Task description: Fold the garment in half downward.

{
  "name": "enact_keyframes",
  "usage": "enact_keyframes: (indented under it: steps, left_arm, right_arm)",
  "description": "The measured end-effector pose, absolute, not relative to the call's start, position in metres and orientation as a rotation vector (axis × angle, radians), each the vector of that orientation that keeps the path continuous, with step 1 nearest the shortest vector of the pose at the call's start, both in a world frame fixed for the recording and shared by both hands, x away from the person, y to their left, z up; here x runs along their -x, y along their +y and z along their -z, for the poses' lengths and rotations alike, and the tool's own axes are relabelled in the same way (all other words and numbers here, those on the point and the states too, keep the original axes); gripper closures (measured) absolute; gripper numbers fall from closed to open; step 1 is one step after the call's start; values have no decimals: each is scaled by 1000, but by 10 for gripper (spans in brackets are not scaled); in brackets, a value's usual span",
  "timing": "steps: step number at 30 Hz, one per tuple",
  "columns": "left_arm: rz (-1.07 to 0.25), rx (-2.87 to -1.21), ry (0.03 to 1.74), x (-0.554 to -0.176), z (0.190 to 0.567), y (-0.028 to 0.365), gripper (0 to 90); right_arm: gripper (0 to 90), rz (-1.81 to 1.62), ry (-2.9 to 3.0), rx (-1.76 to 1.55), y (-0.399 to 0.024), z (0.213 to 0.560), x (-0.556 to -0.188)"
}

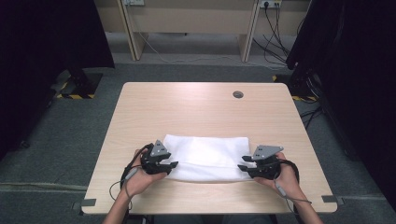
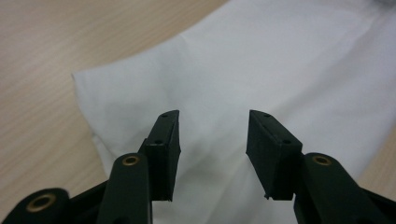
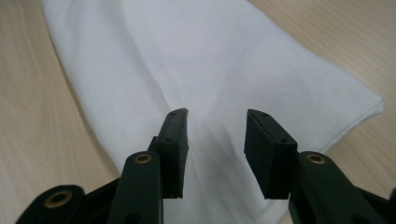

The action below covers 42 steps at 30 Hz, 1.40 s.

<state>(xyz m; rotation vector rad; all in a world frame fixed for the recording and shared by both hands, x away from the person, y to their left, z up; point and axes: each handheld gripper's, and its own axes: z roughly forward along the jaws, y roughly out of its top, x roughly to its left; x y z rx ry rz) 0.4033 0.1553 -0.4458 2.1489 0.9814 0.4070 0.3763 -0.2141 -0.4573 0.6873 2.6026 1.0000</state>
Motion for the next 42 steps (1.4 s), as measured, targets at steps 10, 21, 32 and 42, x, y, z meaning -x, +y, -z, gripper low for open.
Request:
enact_keyframes:
  steps: [10, 21, 32, 42]
  left_arm:
    - [-340, -2172, 1125, -438, 464, 162, 574]
    - [-408, -2174, 1133, -441, 463, 155, 569]
    - [-470, -2112, 1098, -435, 451, 154, 551]
    - [-477, -2028, 1183, -439, 446, 185, 539]
  right_arm:
    - [585, -1001, 2630, -696, -215, 464, -378]
    - [531, -998, 2658, -690, -217, 458, -378]
    - [508, -984, 2431, -909, -221, 436, -421]
    - [679, -1008, 2440, -1063, -243, 443, -451]
